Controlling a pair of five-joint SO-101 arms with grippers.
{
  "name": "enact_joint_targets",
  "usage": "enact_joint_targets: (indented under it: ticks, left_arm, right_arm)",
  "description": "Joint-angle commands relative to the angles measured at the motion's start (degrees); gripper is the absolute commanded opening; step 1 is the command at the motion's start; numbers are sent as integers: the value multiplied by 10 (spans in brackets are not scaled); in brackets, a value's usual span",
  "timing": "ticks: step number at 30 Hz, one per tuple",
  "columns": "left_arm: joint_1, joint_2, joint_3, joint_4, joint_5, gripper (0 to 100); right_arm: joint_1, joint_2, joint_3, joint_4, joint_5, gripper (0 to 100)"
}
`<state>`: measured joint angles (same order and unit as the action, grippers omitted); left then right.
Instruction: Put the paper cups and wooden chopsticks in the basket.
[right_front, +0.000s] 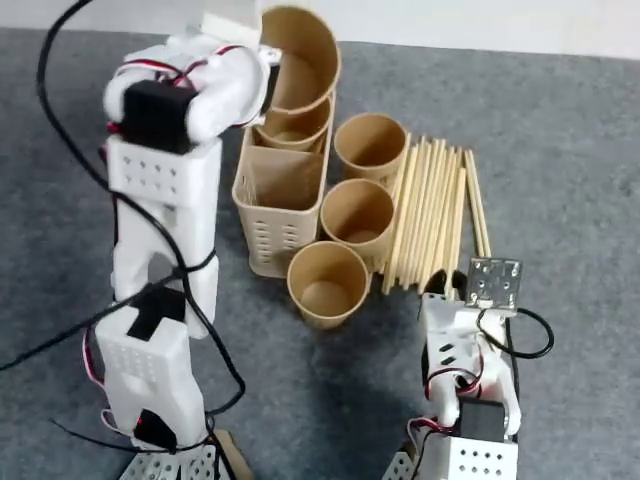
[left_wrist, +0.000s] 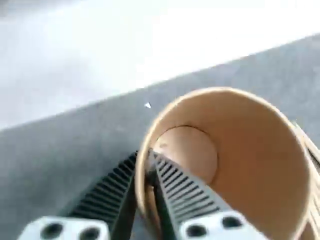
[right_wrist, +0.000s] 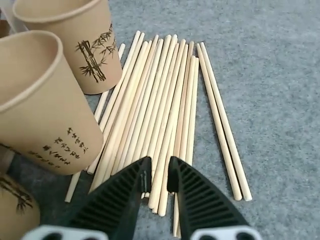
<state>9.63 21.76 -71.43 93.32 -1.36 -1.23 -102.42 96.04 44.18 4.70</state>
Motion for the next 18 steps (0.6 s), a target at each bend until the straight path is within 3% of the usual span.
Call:
enact_joint_targets:
  ticks: [1, 8, 14, 18]
  left_arm:
    - [3, 19, 44, -18, -2, 8]
    - [0, 51, 60, -3, -2, 216]
    - [-10, 10, -49, 0, -3, 207]
    - [-22, 0, -56, 33, -3, 207]
  right_arm:
    - [-3, -7, 13, 0, 5, 75]
    - [-3, -7, 13, 0, 5, 75]
    - [-4, -7, 13, 0, 5, 75]
    - [-4, -6, 13, 0, 5, 75]
